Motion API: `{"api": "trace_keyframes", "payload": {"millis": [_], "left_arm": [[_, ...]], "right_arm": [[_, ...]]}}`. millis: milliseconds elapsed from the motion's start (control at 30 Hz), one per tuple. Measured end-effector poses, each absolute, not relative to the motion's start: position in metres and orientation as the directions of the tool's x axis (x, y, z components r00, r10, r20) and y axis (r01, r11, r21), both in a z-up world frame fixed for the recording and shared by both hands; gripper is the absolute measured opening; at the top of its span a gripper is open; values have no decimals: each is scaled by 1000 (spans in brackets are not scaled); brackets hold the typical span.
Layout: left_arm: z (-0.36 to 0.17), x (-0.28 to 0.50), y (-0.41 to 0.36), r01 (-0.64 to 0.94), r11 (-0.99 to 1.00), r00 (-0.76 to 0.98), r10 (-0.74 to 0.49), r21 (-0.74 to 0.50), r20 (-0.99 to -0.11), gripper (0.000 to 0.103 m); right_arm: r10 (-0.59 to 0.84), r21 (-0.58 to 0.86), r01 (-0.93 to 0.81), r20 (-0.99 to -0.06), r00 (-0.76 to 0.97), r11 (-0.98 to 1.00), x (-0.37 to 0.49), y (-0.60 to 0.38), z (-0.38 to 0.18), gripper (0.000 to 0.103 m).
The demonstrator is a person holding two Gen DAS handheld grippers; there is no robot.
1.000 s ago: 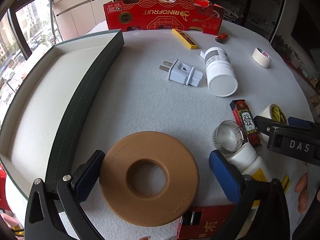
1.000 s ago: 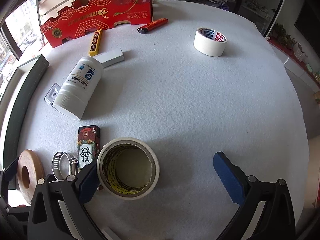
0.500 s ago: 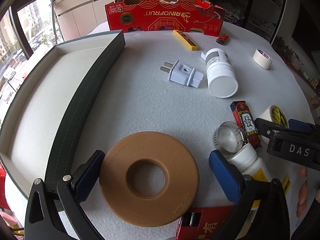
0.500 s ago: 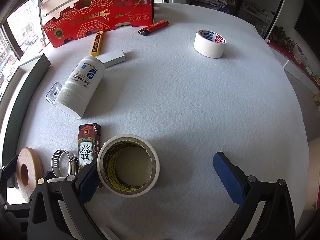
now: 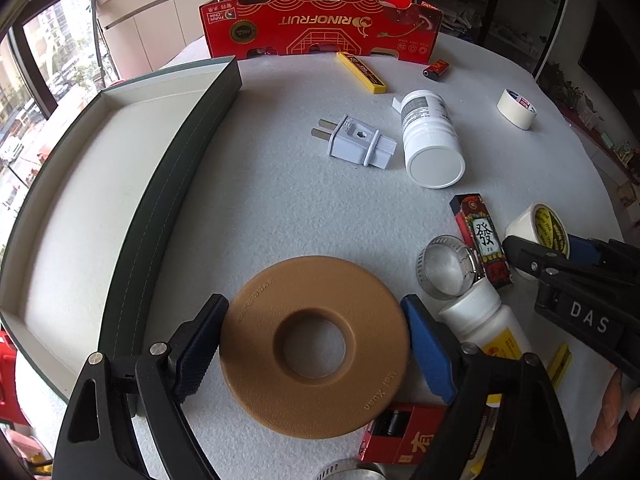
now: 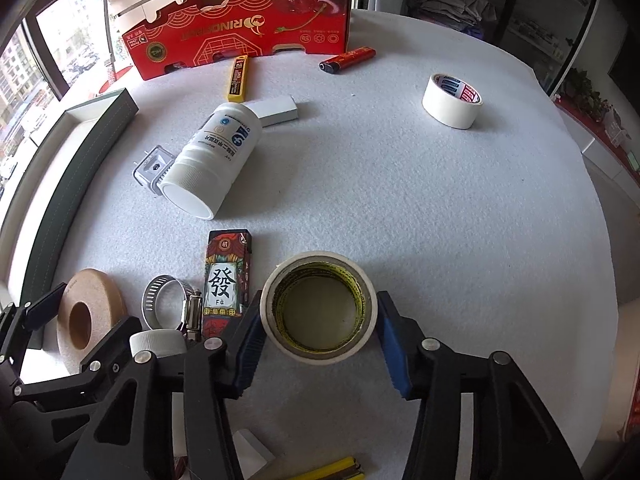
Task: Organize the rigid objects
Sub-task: 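Grasp the tan cork ring with the left gripper while the right gripper grasps the white tape roll, then carry the cork ring and tape roll with both grippers over the green tray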
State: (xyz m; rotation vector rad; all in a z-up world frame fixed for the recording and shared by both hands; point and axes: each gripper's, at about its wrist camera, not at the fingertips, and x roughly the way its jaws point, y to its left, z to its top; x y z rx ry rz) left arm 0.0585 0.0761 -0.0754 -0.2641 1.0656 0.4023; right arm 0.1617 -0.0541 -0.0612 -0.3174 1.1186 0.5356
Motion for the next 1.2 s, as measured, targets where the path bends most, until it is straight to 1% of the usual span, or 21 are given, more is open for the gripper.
{"api": "trace_keyframes", "payload": {"millis": [167, 400, 600, 867, 1200], "left_arm": [[-71, 49, 85, -467, 881, 447, 156, -81, -881, 88], [-56, 35, 80, -458, 886, 485, 181, -71, -856, 88], [-37, 20, 59, -425, 905, 533, 222, -32, -816, 88], [-20, 5, 32, -375, 925, 586, 185, -61, -789, 88], [5, -14, 7, -315, 940, 652, 115, -129, -749, 88]], "right_arm": [[285, 97, -504, -907, 311, 858, 163, -69, -59, 50], [337, 146, -476, -876, 346, 867, 147, -91, -41, 50], [386, 186, -484, -851, 356, 855, 130, -102, -26, 50], [403, 202, -484, -842, 358, 852, 112, -114, -22, 50], [418, 215, -474, -826, 378, 854, 94, -127, -8, 50]]}}
